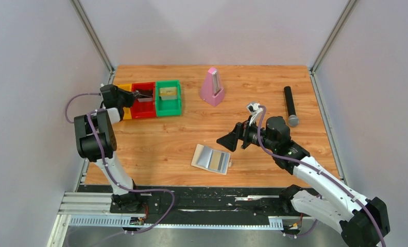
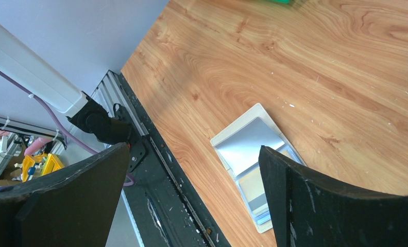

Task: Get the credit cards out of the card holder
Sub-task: Place the credit card in the storage box.

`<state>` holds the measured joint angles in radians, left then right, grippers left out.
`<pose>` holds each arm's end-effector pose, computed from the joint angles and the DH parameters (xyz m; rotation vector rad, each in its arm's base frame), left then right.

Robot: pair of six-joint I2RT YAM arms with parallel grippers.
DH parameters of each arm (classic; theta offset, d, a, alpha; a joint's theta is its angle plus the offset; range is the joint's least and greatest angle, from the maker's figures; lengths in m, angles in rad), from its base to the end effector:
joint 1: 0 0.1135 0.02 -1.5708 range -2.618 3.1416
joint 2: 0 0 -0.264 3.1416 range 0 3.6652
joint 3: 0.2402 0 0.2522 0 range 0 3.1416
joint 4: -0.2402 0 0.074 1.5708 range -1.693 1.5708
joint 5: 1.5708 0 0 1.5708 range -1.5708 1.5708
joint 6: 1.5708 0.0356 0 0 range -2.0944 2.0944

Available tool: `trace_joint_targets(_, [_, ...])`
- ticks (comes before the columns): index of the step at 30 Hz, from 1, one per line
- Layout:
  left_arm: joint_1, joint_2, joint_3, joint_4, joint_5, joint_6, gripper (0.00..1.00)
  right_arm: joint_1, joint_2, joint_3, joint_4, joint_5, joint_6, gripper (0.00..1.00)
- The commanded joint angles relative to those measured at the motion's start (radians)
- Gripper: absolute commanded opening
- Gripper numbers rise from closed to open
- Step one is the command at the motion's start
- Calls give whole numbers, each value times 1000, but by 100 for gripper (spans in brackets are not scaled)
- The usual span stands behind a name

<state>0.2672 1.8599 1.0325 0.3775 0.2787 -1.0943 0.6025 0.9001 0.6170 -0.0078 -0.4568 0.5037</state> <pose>0.3910 0.0969 0.1798 -1.1715 1.7385 -0.7949 0.1636 0.1316 0.2791 -0.4393 1.9576 1.1642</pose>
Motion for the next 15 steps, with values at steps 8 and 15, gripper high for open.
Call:
trace_joint_targets(8, [3, 69, 83, 44, 65, 42, 5, -3, 17, 47, 20, 21, -27, 100])
trace_joint_targets(15, [0, 90, 115, -26, 61, 82, 17, -3, 9, 54, 13, 31, -49, 100])
